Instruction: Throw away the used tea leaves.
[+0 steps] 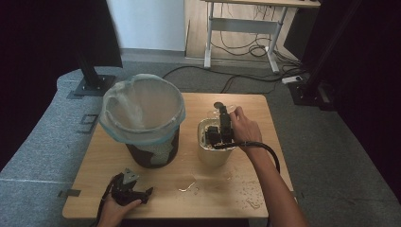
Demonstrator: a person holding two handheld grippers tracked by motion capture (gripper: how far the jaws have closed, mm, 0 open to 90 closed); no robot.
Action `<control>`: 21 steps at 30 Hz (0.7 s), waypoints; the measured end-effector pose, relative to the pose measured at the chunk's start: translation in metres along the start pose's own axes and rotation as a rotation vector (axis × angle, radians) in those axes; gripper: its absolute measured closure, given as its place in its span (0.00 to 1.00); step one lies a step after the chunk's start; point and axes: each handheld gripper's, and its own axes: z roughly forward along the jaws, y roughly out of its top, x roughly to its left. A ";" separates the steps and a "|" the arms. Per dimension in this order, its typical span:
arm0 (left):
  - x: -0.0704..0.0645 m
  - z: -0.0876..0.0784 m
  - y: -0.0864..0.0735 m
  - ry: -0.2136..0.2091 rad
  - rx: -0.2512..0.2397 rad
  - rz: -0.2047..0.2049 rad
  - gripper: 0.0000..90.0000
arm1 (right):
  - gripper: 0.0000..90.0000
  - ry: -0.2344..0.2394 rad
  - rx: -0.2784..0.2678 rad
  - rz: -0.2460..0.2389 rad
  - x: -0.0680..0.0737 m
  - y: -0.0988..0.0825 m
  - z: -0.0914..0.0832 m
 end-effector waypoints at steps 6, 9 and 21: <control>0.000 0.000 0.000 0.001 0.000 0.000 0.04 | 0.45 0.119 -0.087 0.388 -0.007 -0.014 -0.003; 0.000 0.000 0.000 0.001 -0.001 0.001 0.04 | 0.45 0.213 -0.149 0.642 -0.009 -0.021 -0.005; 0.000 0.000 0.000 0.002 -0.003 -0.001 0.04 | 0.45 0.407 -0.300 1.192 -0.008 -0.042 -0.003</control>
